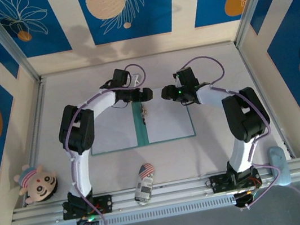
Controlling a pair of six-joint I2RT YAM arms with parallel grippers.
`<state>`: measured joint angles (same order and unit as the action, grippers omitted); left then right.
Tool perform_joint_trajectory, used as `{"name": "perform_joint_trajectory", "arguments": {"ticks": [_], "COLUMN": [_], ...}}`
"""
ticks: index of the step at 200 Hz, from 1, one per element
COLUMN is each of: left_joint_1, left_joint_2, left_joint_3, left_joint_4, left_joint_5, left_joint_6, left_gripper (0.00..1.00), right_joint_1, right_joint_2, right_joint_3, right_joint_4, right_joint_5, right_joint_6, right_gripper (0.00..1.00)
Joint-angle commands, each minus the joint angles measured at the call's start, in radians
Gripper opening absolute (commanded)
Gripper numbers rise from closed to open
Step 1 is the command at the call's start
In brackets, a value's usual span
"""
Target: Put the files into the folder
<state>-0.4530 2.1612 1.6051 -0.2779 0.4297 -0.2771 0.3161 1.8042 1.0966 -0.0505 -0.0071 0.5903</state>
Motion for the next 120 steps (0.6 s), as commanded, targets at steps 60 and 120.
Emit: {"name": "perform_joint_trajectory", "arguments": {"ticks": [60, 120], "left_joint_1": [-0.005, -0.005], "left_joint_2": [0.034, 0.032], "left_joint_3": [0.039, 0.029], "left_joint_4": [-0.033, -0.025], "left_joint_5": [0.049, 0.062], "left_joint_6": [0.033, 0.017], "left_gripper": [0.92, 0.93], "right_joint_1": [-0.022, -0.022], "right_joint_2": [0.132, 0.180], "right_joint_3": [0.112, 0.152], "right_joint_4": [-0.134, -0.167], "right_joint_5": [-0.016, -0.028], "right_joint_6": [0.054, 0.057], "right_gripper": [0.59, 0.59]}}
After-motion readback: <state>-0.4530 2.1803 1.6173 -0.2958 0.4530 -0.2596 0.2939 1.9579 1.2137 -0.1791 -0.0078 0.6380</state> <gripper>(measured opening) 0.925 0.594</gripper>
